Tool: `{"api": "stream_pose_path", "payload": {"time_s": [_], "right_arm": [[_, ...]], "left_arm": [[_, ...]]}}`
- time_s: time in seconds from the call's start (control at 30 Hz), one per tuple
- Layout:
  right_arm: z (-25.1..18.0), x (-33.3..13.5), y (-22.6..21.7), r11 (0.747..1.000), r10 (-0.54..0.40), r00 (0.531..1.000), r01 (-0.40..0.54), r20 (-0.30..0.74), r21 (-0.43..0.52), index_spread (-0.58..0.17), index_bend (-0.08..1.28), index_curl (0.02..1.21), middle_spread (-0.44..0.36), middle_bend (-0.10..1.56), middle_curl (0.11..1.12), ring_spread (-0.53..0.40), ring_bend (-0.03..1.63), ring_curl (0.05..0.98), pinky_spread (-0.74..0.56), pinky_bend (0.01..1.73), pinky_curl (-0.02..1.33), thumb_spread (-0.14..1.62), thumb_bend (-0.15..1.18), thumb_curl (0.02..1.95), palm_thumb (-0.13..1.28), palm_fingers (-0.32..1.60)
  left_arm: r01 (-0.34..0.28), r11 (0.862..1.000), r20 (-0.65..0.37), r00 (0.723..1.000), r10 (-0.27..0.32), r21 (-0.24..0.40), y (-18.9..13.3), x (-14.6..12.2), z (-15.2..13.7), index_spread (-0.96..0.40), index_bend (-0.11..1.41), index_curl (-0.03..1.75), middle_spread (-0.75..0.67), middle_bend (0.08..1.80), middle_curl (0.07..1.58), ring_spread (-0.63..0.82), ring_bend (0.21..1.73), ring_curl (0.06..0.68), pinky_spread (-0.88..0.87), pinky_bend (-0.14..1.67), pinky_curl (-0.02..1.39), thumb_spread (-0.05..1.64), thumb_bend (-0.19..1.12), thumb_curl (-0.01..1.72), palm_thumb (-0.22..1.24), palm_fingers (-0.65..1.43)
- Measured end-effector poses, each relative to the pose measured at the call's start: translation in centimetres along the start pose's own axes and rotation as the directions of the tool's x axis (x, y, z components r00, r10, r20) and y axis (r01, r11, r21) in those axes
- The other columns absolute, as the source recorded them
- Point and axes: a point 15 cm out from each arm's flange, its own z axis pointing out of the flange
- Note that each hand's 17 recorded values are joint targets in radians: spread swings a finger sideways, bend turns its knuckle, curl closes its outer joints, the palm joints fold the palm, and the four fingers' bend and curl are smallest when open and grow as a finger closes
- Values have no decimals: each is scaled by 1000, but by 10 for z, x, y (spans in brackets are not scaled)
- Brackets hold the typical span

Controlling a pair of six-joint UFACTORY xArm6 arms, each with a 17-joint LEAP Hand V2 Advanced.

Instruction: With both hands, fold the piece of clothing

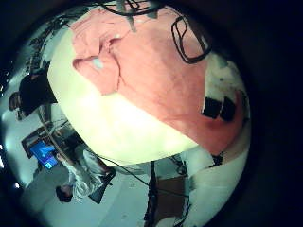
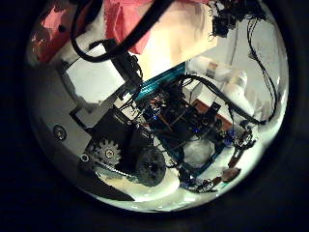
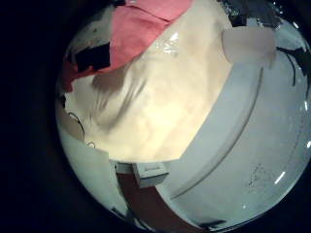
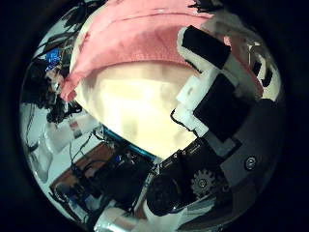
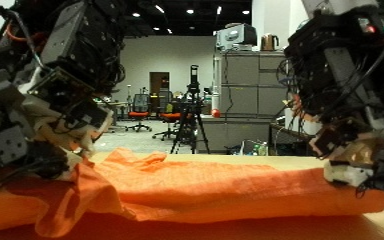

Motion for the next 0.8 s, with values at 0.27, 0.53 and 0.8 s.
{"api": "stream_pose_path", "payload": {"time_s": [0.27, 0.53, 0.8], "right_arm": [[-35, 5, 6, 998, 17, 1000, -17, -5, 56, -294, 1005, 850, -166, 1193, 842, -235, 1303, 703, -302, 1224, 756, 1299, -1, 513, 1093, 1083], [-73, 22, -19, 990, 50, 999, -49, -7, 133, -292, 1006, 867, -163, 1198, 844, -234, 1303, 710, -293, 1206, 784, 1286, -6, 539, 1105, 1082], [-98, 54, -87, 982, 95, 995, -95, 7, 162, -288, 1004, 879, -163, 1201, 848, -235, 1311, 717, -292, 1186, 809, 1275, -3, 567, 1126, 1072]], "left_arm": [[-11, 1000, -21, 1000, 11, 0, 19, 3, -57, -796, 366, 1334, -491, 1131, 842, -436, 1386, 497, -620, 1218, 522, 915, -18, 711, 834, 1174], [4, 1000, -28, 1000, -5, -19, 16, -5, -106, -797, 365, 1337, -490, 1133, 837, -437, 1384, 496, -618, 1219, 523, 915, -18, 713, 830, 1176], [112, 992, 13, 994, -113, 59, -48, -51, -150, -801, 370, 1353, -492, 1131, 845, -432, 1381, 504, -603, 1256, 544, 923, -15, 714, 843, 1134]]}}
